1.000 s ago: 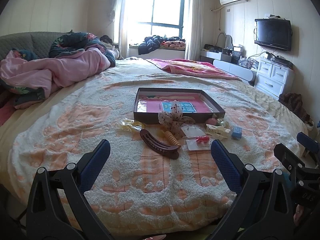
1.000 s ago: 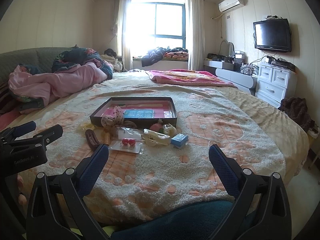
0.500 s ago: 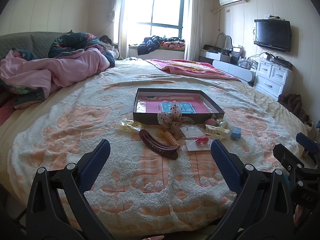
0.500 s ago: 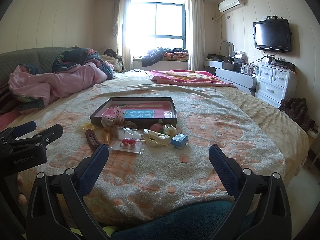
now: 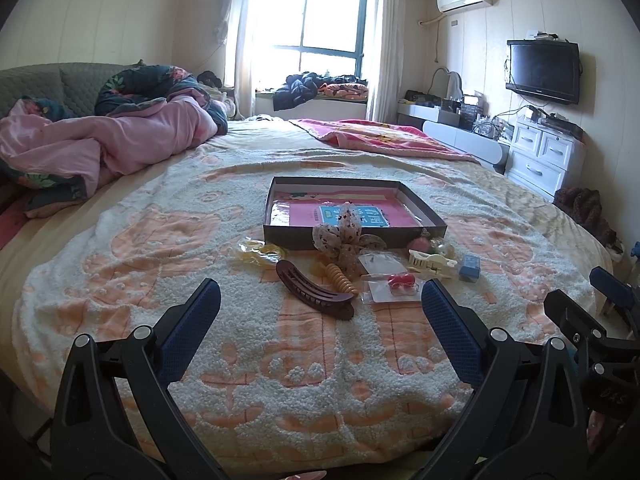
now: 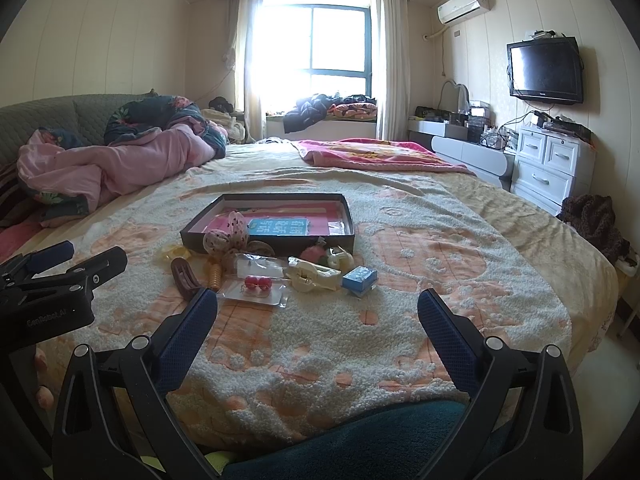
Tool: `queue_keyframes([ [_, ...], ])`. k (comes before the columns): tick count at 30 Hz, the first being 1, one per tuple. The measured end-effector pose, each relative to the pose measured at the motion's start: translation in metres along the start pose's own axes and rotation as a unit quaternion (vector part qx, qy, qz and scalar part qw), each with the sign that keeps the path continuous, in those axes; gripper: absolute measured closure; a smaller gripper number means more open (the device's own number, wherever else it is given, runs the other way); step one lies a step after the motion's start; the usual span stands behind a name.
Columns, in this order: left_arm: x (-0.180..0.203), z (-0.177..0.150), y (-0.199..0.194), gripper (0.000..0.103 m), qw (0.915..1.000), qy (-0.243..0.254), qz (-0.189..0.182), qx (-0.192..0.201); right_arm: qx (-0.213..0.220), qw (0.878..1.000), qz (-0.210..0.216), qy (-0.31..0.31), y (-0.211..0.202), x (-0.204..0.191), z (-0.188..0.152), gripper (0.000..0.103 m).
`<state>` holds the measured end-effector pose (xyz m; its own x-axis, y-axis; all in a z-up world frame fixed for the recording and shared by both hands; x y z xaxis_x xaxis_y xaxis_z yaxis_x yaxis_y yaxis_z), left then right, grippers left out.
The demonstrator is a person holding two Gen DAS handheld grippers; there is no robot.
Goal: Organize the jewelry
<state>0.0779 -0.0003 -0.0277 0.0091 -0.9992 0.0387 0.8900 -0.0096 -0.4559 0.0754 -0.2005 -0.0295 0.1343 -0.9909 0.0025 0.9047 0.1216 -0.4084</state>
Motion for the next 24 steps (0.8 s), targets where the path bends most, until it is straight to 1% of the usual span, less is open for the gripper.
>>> queue_keyframes([
  [8,0.001,-0.001,0.002,0.011,1.0000,-0.003,-0.003,-0.002,-0.004,1.000,0.002,-0.001,0.001,-0.002,0.000,0.006],
  [11,-0.004,-0.002,0.011,0.011,0.9998,-0.016,0.000,-0.011,-0.011,1.000,0.007,-0.001,0.005,-0.005,0.000,0.006],
  [16,-0.028,-0.005,0.029,0.011,0.9986,-0.038,0.025,-0.028,-0.036,0.999,0.021,-0.003,0.024,-0.007,-0.001,0.006],
  [20,-0.048,-0.010,0.045,0.011,0.9964,-0.053,0.042,-0.050,-0.064,0.997,0.038,-0.007,0.046,-0.013,-0.001,0.006],
  [24,-0.064,-0.012,0.057,0.011,0.9955,-0.057,0.045,-0.061,-0.086,0.995,0.055,-0.006,0.068,-0.018,0.001,0.006],
])
Point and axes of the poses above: each gripper's, at about its wrist camera, not at the fingertips, and y roughly the way its jaws point, x to its right, z to its top, the point moved 9 cm from there along y, roughly the way its jaws point, and after that the axes turned 1 degree about y, right-handed, at the moved point
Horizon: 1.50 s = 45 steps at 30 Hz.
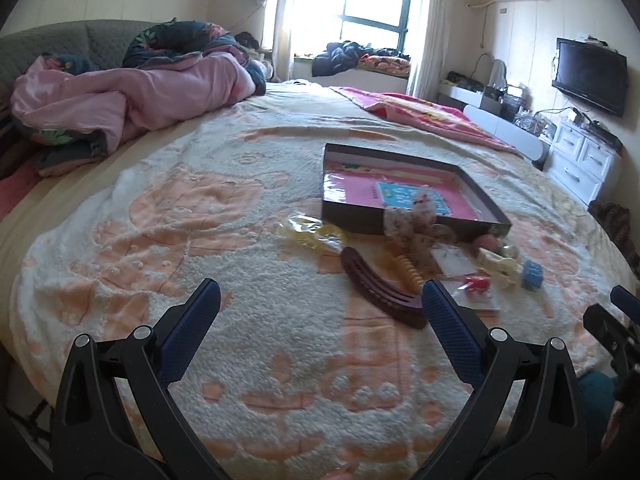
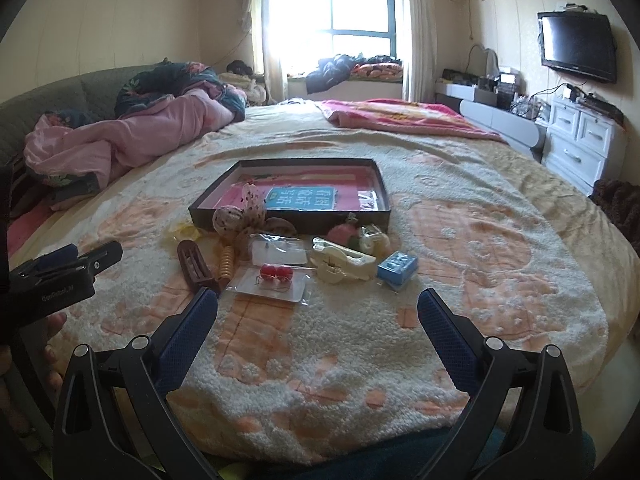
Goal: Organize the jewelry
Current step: 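Grasp the maroon banana clip with left tool while right tool grasps the blue box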
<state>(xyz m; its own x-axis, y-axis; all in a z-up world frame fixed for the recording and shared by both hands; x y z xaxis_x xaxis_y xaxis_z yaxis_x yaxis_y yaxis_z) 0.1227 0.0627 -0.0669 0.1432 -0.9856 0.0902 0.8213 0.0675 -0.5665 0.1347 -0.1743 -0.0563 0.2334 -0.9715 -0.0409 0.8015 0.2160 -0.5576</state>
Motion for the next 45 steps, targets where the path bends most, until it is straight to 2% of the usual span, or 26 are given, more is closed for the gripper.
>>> queue_keyframes([
  [13,0.004,0.009,0.046,0.011,0.9987,0.000,-0.033,-0.039,-0.026,1.000,-0.012,0.002,0.056,0.020,0.020,0.006],
  [20,0.010,0.001,0.081,0.012,0.9958,0.001,-0.042,-0.081,-0.032,0.999,-0.035,0.017,0.074,0.047,0.026,0.006],
  [26,0.015,-0.014,0.108,0.031,0.9895,-0.013,-0.066,-0.128,-0.052,0.996,-0.057,0.046,0.090,0.076,0.025,0.006],
  [33,0.026,-0.014,0.121,0.044,0.9867,-0.018,-0.088,-0.135,-0.109,0.987,-0.080,0.091,0.114,0.107,0.009,0.006],
  [36,0.032,-0.015,0.125,0.054,0.9857,-0.016,-0.097,-0.137,-0.137,0.981,-0.082,0.107,0.124,0.111,-0.001,0.007],
  [38,0.037,-0.016,0.127,0.060,0.9852,-0.011,-0.103,-0.137,-0.151,0.979,-0.081,0.112,0.130,0.112,-0.006,0.020],
  [40,0.041,-0.014,0.128,0.065,0.9855,-0.006,-0.103,-0.134,-0.164,0.976,-0.081,0.114,0.136,0.113,-0.010,0.024],
  [42,0.039,-0.014,0.129,0.074,0.9867,0.003,-0.097,-0.130,-0.169,0.976,-0.078,0.116,0.141,0.111,-0.012,0.031],
  [43,0.039,-0.012,0.130,0.076,0.9869,0.002,-0.096,-0.129,-0.172,0.975,-0.074,0.116,0.143,0.110,-0.013,0.035],
  [45,0.036,-0.012,0.129,0.081,0.9864,-0.004,-0.105,-0.126,-0.182,0.974,-0.072,0.114,0.148,0.105,-0.017,0.040],
])
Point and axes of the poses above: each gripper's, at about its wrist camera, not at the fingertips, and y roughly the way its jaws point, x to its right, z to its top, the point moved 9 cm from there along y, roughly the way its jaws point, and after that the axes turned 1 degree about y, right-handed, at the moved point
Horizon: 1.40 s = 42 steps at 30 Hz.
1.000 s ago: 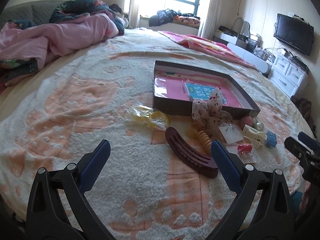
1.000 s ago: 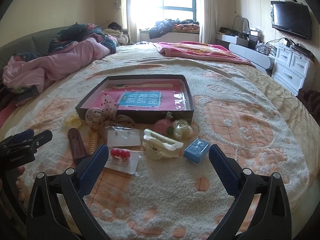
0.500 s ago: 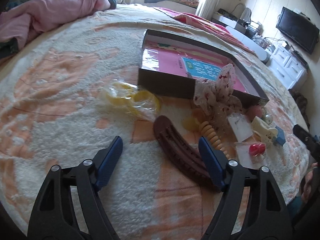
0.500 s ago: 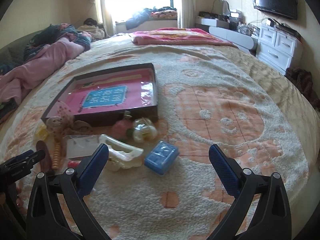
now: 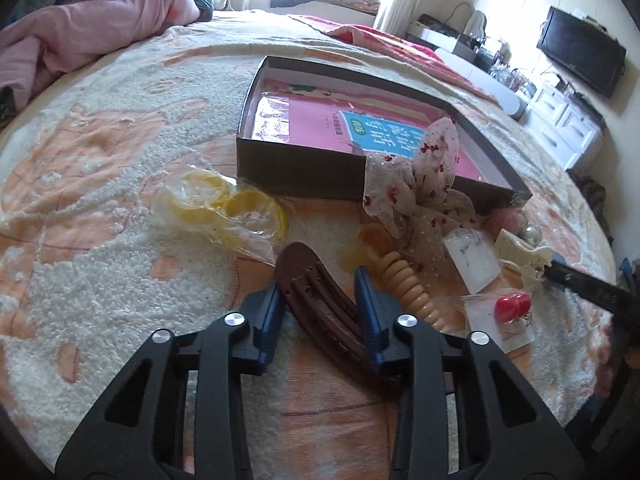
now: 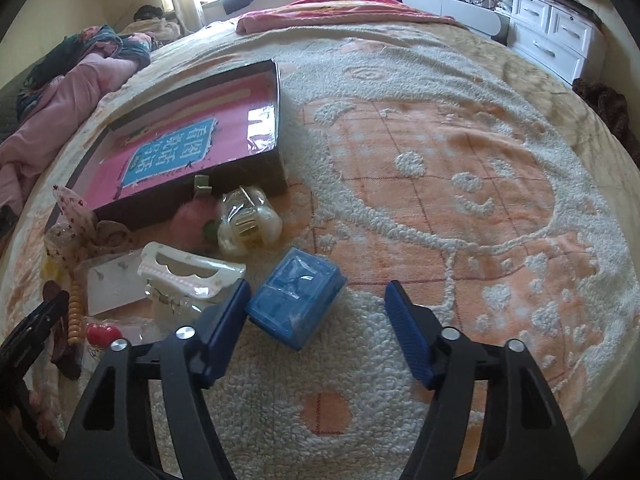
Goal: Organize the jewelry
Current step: 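Grasp the maroon banana clip with left tool while right tool grasps the blue box, then carry both items into the pink tray and open both tools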
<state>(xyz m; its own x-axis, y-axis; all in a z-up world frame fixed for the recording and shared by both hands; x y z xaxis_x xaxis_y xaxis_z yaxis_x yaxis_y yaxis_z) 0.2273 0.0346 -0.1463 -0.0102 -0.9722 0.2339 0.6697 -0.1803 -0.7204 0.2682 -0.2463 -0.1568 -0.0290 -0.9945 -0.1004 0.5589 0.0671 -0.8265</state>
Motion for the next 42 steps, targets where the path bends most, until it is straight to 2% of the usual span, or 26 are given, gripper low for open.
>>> queue_keyframes([
  [3,-0.002,0.003,-0.004,0.088,0.9999,-0.003,-0.014,0.008,-0.005,1.000,0.003,-0.004,0.005,-0.002,0.000,0.049],
  [4,-0.001,0.004,-0.004,0.089,0.9998,-0.005,-0.018,0.009,-0.006,1.000,0.002,-0.005,0.006,-0.002,0.001,0.057],
  [8,0.003,0.003,-0.012,0.093,0.9994,-0.002,-0.031,0.016,0.002,1.000,0.003,0.000,0.002,0.000,0.002,0.061],
  [16,0.022,0.010,-0.041,0.098,0.9970,0.020,-0.059,0.045,0.038,0.999,0.022,0.022,-0.025,0.013,0.006,0.063],
  [26,0.051,0.038,-0.056,0.101,0.9923,0.053,-0.085,0.073,0.087,0.995,0.048,-0.015,-0.054,0.002,0.018,0.063],
  [33,0.048,0.068,-0.060,0.101,0.9906,0.058,-0.081,0.094,0.114,0.990,0.066,-0.044,-0.061,-0.018,0.035,0.064],
  [42,0.019,0.112,-0.055,0.101,0.9902,0.041,-0.052,0.123,0.131,0.983,0.092,-0.085,-0.058,-0.057,0.064,0.064],
])
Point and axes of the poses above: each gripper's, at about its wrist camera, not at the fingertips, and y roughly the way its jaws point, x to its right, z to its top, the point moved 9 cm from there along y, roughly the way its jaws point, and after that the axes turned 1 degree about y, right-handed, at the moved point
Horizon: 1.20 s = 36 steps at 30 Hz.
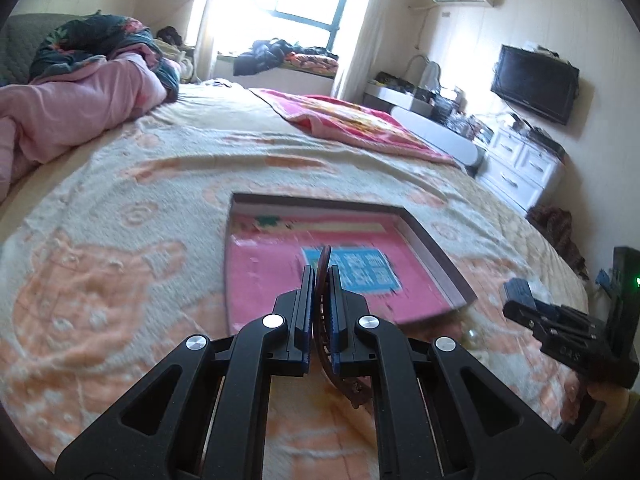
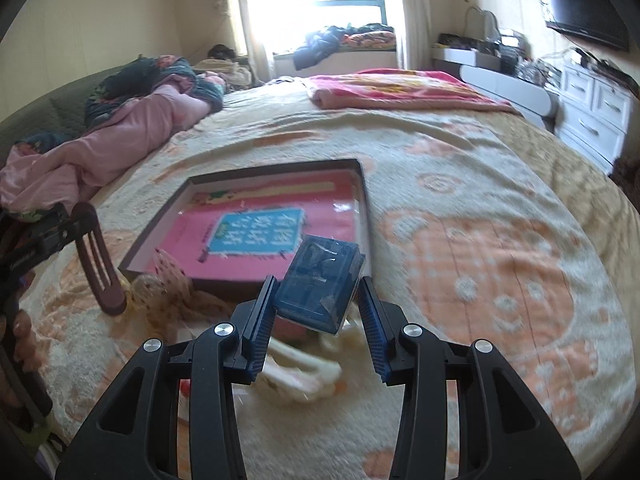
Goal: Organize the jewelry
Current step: 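Carry both items into the pink tray and open both tools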
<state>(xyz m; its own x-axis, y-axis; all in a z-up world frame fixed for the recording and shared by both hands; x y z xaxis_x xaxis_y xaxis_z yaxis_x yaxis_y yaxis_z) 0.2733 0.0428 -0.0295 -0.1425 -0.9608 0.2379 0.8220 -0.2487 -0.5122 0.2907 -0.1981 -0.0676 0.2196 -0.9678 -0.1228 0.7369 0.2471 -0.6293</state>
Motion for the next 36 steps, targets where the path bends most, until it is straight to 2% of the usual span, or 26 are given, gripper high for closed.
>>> queue_keyframes([
  [8,-0.026,0.025,0.025,0.101,0.9994,-0.017,0.025,0.016,-0.010,0.999,0.035,0.002,0.037,-0.015,0.031,0.064],
  [14,-0.036,0.032,0.054,0.101,0.9990,-0.025,0.036,0.005,-0.038,0.999,0.026,-0.008,0.076,-0.016,0.038,0.064],
  [19,-0.035,0.030,0.076,0.101,0.9990,-0.018,0.039,-0.010,-0.059,0.998,0.012,-0.014,0.104,-0.011,0.039,0.064],
  [27,-0.034,0.017,0.108,0.101,0.9982,-0.002,0.041,-0.044,-0.097,0.995,0.013,-0.013,0.137,-0.004,0.039,0.064],
  [33,-0.038,0.008,0.117,0.100,0.9971,0.003,0.049,-0.058,-0.121,0.993,0.001,-0.004,0.153,-0.002,0.028,0.064],
  [36,-0.039,0.004,0.119,0.100,0.9965,0.006,0.054,-0.064,-0.120,0.993,-0.008,-0.012,0.153,-0.002,0.024,0.063],
])
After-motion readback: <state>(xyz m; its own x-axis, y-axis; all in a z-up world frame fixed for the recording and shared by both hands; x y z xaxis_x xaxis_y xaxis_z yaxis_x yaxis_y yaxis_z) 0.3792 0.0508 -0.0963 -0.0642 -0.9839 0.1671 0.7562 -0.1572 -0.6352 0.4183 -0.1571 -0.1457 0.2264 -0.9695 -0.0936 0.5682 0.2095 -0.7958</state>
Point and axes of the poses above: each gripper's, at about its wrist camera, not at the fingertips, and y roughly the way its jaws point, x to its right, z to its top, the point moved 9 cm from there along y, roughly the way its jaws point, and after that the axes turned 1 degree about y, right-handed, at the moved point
